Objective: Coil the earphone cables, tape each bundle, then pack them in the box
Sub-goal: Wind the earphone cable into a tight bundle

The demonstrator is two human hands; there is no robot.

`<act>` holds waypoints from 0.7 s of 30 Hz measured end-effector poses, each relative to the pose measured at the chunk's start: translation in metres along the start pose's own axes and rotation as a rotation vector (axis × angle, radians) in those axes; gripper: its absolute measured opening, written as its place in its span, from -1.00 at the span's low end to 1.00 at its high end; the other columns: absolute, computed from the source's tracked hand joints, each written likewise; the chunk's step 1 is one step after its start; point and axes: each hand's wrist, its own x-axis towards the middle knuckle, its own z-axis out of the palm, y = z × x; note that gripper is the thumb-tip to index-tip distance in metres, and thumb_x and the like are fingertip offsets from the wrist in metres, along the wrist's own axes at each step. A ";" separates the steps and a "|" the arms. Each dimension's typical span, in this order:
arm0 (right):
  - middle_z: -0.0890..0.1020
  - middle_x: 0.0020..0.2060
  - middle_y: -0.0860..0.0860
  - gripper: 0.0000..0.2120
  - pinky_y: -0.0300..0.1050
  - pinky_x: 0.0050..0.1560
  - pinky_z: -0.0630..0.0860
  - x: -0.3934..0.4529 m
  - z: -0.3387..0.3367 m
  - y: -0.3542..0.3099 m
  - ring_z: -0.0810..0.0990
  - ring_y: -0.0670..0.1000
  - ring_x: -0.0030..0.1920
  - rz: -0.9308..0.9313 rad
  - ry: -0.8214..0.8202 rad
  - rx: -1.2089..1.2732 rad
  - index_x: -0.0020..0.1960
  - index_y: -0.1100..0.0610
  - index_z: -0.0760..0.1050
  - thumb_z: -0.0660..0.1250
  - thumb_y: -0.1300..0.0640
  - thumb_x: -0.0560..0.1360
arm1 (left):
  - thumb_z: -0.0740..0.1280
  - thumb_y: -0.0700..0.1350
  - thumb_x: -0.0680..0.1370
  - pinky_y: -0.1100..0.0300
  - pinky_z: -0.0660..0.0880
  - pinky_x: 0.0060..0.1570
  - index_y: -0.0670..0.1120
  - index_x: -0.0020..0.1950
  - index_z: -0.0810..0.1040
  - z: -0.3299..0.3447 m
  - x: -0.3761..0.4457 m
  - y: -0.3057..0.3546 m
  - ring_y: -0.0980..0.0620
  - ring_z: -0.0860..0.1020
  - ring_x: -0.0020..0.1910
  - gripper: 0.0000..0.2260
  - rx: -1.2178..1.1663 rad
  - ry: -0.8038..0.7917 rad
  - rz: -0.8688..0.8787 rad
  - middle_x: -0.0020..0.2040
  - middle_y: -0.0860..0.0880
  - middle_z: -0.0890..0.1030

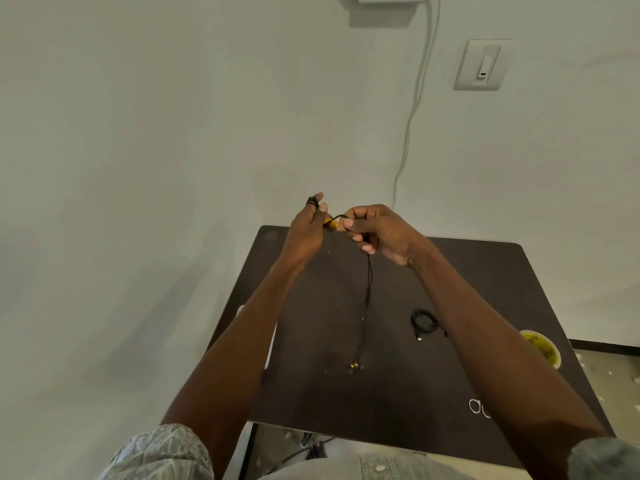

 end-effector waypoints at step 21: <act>0.45 -0.38 0.05 -0.71 -0.18 -0.43 0.22 0.013 -0.005 0.037 0.31 -0.07 -0.48 0.089 0.205 -0.138 -0.22 0.10 0.50 0.21 0.03 0.62 | 0.16 -0.16 0.63 0.11 0.58 -0.13 -0.23 0.03 0.52 0.000 -0.013 0.031 -0.10 0.64 -0.18 -0.81 -0.931 -0.566 -0.053 -0.15 -0.19 0.65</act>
